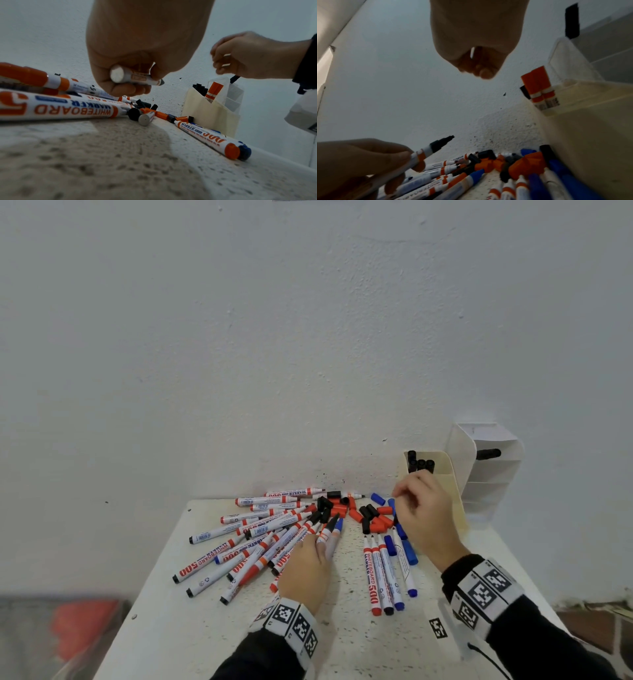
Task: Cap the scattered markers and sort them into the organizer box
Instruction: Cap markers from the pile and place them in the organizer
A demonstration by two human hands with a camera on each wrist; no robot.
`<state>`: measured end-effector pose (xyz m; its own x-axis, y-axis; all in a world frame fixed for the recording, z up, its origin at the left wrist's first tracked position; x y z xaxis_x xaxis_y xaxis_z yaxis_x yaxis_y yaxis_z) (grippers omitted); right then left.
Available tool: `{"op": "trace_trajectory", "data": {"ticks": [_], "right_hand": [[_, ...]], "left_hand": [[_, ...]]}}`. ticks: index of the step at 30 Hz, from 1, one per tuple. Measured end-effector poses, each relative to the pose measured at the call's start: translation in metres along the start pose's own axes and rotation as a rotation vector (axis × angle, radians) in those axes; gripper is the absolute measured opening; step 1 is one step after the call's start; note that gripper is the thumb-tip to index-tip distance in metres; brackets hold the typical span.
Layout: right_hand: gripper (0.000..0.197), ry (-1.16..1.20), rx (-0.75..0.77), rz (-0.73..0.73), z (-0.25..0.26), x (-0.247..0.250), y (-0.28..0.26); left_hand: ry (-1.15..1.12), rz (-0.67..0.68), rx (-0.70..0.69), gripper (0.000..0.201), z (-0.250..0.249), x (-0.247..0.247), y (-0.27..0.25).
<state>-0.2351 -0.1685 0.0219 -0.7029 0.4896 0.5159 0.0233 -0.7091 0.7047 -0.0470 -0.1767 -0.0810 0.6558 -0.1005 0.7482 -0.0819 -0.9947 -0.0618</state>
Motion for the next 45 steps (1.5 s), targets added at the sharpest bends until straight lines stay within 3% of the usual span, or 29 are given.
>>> {"op": "trace_trajectory", "data": {"ticks": [5, 7, 10, 15, 18, 20, 24, 26, 29, 31, 35, 38, 41, 43, 45], "right_hand": [[0.022, -0.084, -0.444, 0.495, -0.026, -0.049, -0.005], [0.031, -0.149, -0.543, 0.721, -0.037, -0.068, -0.010], [0.042, -0.207, -0.506, 0.932, -0.043, -0.094, -0.013], [0.066, -0.342, -0.280, 1.084, -0.032, -0.130, -0.011], [0.070, -0.404, -0.227, 1.220, -0.029, -0.145, -0.020], [0.060, -0.441, -0.212, 1.212, -0.028, -0.146, -0.021], [0.027, -0.494, -0.235, 0.951, -0.028, -0.141, 0.003], [0.026, -0.504, -0.241, 0.875, -0.031, -0.142, 0.013], [0.056, -0.495, -0.126, 0.987, -0.031, -0.155, 0.012], [0.063, -0.560, -0.096, 1.106, -0.032, -0.161, 0.006], [0.045, -0.575, -0.156, 1.043, -0.035, -0.158, 0.007], [0.027, -0.453, -0.049, 0.964, -0.022, -0.153, 0.009], [0.015, -0.208, 0.023, 1.148, -0.002, -0.152, -0.002], [0.022, -0.235, 0.059, 1.274, 0.001, -0.154, -0.011], [0.024, -0.302, 0.060, 1.295, -0.003, -0.156, -0.016]], "left_hand": [[0.024, -0.035, 0.003, 0.025, 0.006, 0.007, -0.001], [0.010, -0.056, 0.043, 0.024, 0.011, 0.008, 0.000], [-0.015, -0.054, 0.076, 0.026, 0.019, 0.007, 0.002], [-0.034, -0.071, 0.090, 0.029, 0.025, 0.012, 0.003], [-0.044, -0.086, 0.079, 0.031, 0.028, 0.017, 0.005], [-0.056, -0.085, 0.078, 0.033, 0.032, 0.020, 0.007], [-0.056, -0.070, 0.099, 0.036, 0.035, 0.022, 0.013], [-0.051, -0.074, 0.092, 0.038, 0.036, 0.024, 0.014], [-0.047, -0.091, 0.072, 0.037, 0.036, 0.026, 0.016], [-0.046, -0.099, 0.065, 0.036, 0.036, 0.027, 0.017], [-0.062, -0.120, 0.050, 0.032, 0.037, 0.030, 0.019], [-0.067, -0.119, 0.047, 0.032, 0.038, 0.030, 0.018], [-0.090, -0.120, 0.037, 0.029, 0.038, 0.031, 0.018], [-0.096, -0.115, 0.046, 0.028, 0.038, 0.030, 0.019], [-0.075, -0.107, 0.053, 0.027, 0.039, 0.028, 0.019]]}}
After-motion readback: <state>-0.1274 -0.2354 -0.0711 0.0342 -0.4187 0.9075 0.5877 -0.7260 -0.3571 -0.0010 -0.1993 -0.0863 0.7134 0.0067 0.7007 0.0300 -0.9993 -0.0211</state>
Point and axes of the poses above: each hand's wrist, its own y-axis towards the middle knuckle, its own x-axis out of the back of the hand, z = x × y, the point moved 5 cm from there along y, towards the middle knuckle, and after that the axes turned 5 degrees about z, right-handed, at the moved point
